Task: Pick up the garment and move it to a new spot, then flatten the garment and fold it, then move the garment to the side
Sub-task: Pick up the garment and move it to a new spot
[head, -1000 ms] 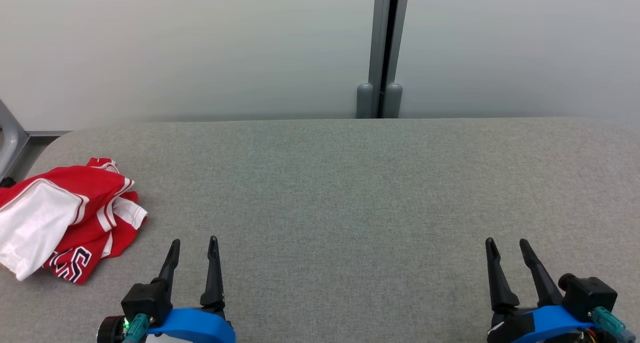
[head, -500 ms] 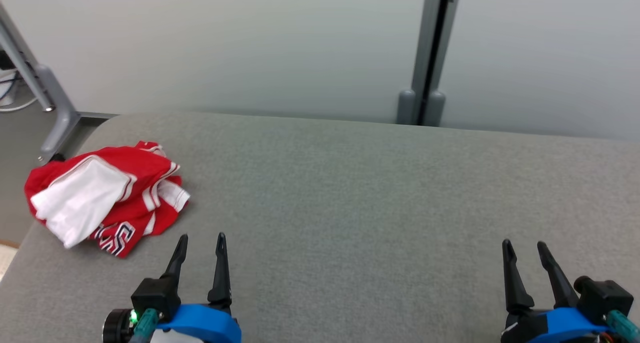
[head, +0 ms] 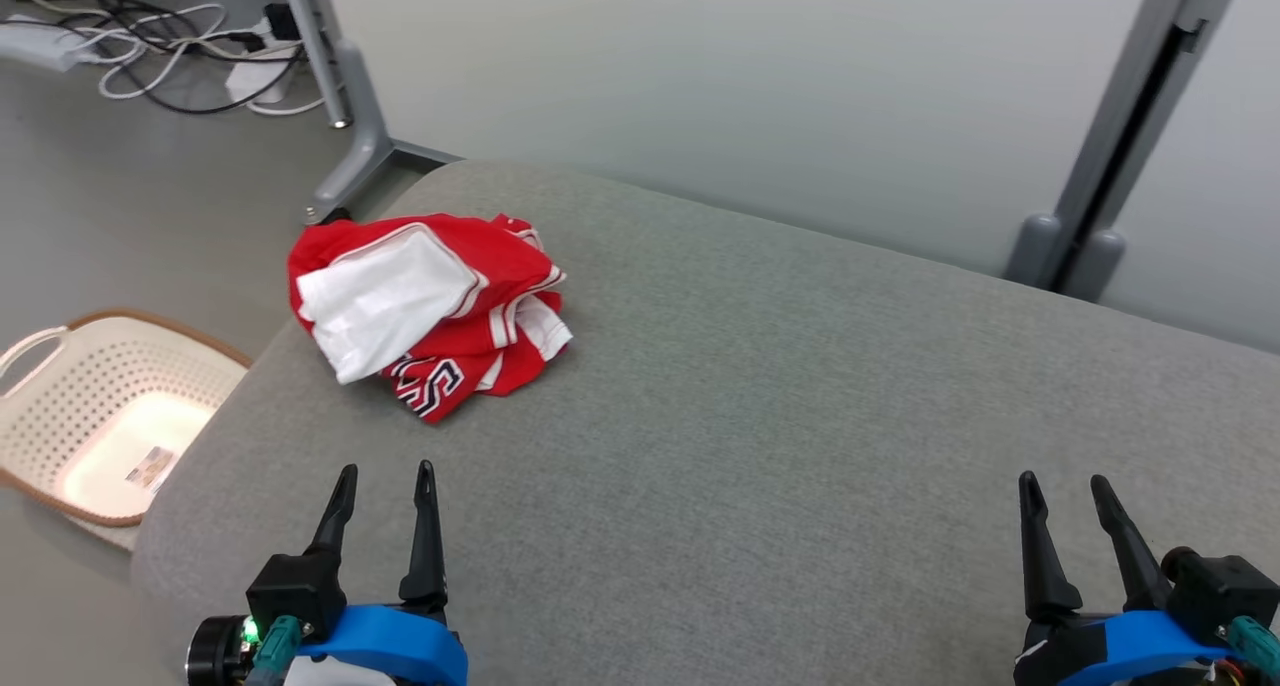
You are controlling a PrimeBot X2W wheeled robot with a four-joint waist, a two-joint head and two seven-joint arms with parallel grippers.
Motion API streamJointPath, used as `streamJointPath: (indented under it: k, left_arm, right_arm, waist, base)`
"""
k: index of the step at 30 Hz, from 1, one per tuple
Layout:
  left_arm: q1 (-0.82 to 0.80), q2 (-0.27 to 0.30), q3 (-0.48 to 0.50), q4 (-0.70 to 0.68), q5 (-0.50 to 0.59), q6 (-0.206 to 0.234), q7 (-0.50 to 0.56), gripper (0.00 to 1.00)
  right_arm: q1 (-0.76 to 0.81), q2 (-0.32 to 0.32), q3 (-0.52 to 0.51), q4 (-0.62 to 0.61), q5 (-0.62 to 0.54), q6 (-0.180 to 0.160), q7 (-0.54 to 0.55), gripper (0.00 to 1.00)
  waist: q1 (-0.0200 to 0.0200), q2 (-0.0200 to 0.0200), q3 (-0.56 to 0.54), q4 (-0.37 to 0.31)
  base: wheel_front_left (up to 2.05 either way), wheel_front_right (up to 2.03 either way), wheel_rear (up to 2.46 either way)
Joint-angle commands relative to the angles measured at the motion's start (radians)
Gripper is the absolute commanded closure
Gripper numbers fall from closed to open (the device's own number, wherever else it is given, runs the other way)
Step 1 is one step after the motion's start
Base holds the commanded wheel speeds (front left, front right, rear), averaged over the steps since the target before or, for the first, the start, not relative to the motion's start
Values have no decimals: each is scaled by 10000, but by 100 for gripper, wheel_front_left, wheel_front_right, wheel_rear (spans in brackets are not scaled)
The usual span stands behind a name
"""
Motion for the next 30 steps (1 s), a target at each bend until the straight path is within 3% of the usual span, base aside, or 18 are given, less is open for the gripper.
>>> streamJointPath:
  k: [1, 7, 14, 22, 26, 30]
  left_arm:
    - [-16, 24, -26, -50, 29, 24, -31, 0]
    - [122, 27, -30, -183, -20, 96, -30, 0]
    - [332, 37, 126, -547, -104, 280, -30, 0]
    - [96, 119, 187, -539, -290, 147, 51, 0]
    - [-774, 395, 268, -798, -607, -218, 733, 0]
    - [-2191, 719, 548, -1020, -1207, -478, 2155, 0]
  right_arm:
    - [117, -55, -36, -24, -100, 5, 4, 0]
    - [164, -55, 32, -90, 6, 5, 81, 0]
    - [-140, -55, 374, -77, -78, 5, 227, 0]
    - [-95, -56, 455, -6, -44, 5, 192, 0]
    - [23, -57, 367, -74, -26, 5, 178, 0]
    - [25, -54, 152, -259, -204, 5, 207, 0]
  waist:
    - [-1, 0, 220, 357]
    - [-1, 0, 153, 1095]
    - [-1, 0, 271, 1182]
    - [-1, 0, 313, 1168]
    - [-1, 0, 333, 1156]
    - [-1, 0, 513, 1096]
  base:
    - [0, 0, 0]
    - [0, 0, 0]
    - [0, 0, 0]
    - [0, 0, 0]
    - [0, 0, 0]
    - [0, 0, 0]
